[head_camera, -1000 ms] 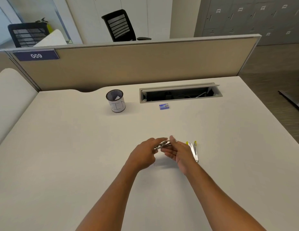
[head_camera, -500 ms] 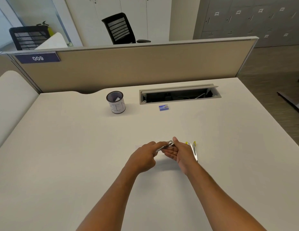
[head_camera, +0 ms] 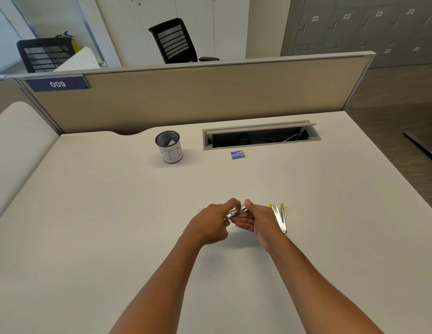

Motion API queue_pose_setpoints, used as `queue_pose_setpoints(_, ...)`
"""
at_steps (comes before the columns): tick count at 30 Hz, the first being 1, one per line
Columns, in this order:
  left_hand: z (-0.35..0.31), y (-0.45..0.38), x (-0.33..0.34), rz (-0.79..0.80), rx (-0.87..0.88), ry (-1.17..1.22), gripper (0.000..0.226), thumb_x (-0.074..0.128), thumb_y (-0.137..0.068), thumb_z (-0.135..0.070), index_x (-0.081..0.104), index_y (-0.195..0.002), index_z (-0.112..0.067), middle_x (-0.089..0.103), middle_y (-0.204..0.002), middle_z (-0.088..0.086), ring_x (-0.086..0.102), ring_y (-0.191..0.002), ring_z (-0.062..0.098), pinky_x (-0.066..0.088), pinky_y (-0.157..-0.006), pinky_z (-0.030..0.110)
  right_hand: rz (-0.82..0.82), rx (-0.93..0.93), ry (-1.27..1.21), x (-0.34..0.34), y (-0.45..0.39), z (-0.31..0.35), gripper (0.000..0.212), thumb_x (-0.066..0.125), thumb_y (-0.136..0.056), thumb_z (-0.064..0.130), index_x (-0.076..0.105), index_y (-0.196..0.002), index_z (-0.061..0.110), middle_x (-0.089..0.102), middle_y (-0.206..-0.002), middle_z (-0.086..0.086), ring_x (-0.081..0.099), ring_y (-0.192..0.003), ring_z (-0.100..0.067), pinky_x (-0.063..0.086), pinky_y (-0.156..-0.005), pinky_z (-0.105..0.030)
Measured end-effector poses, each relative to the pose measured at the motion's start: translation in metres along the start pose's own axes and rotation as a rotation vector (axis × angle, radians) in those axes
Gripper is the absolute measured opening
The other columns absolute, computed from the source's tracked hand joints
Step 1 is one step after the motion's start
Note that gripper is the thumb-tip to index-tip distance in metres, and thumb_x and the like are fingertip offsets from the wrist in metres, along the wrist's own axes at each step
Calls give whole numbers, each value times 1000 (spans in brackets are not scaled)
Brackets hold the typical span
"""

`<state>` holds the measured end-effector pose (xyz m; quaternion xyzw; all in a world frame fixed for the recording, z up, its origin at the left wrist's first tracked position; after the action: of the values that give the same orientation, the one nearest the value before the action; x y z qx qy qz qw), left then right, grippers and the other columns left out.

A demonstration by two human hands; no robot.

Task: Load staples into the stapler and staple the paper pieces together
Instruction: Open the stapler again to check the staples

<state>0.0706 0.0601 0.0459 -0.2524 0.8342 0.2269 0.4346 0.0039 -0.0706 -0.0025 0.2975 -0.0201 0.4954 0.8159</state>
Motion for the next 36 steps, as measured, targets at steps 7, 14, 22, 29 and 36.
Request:
queue_pose_setpoints(7,-3,-1,0,-67,6,-49,27,58,-90,-20,39,-103,-34,49,-63,-5,49,-58,23,40,-50,32,3,0,-17,3,0,-1,39,56,-104,26,70,-100,-11,76,-89,-27,78,-76,-30,63,-66,-30)
queue_pose_setpoints(14,-5,-4,-3,-102,40,-60,24,59,-88,-27,38,-97,-32,54,-64,-3,53,-62,29,48,-53,38,-8,8,-36,0,-1,0,39,56,-104,24,68,-103,-13,75,-92,-29,77,-74,-27,64,-67,-30)
queue_pose_setpoints(22,-6,-4,-7,-110,80,33,16,50,-81,-33,45,-96,-30,61,-71,-1,53,-59,24,50,-56,41,-7,-5,35,-1,2,7,36,54,-105,26,69,-100,-6,76,-88,-22,76,-70,-22,59,-61,-26)
queue_pose_setpoints(29,-4,-2,-4,-246,33,21,13,46,-102,-36,41,-94,-26,61,-65,0,55,-56,27,53,-56,46,24,-23,69,0,0,6,43,54,-105,29,70,-104,-11,76,-92,-25,77,-85,-34,62,-72,-32)
queue_pose_setpoints(36,12,2,-3,-209,-277,528,22,56,-80,-40,45,-96,-32,74,-66,-1,67,-47,18,54,-47,28,3,-66,95,2,-3,9,43,58,-103,33,71,-103,-7,77,-93,-26,77,-88,-37,62,-74,-34)
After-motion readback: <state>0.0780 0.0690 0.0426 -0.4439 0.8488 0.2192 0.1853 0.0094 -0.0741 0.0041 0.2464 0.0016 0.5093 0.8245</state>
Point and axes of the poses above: each hand's wrist, its own y-axis away from the middle knuckle, its own x-axis out of the palm, z = x × y, the point moved 5 cm from there along -y, towards the middle knuckle
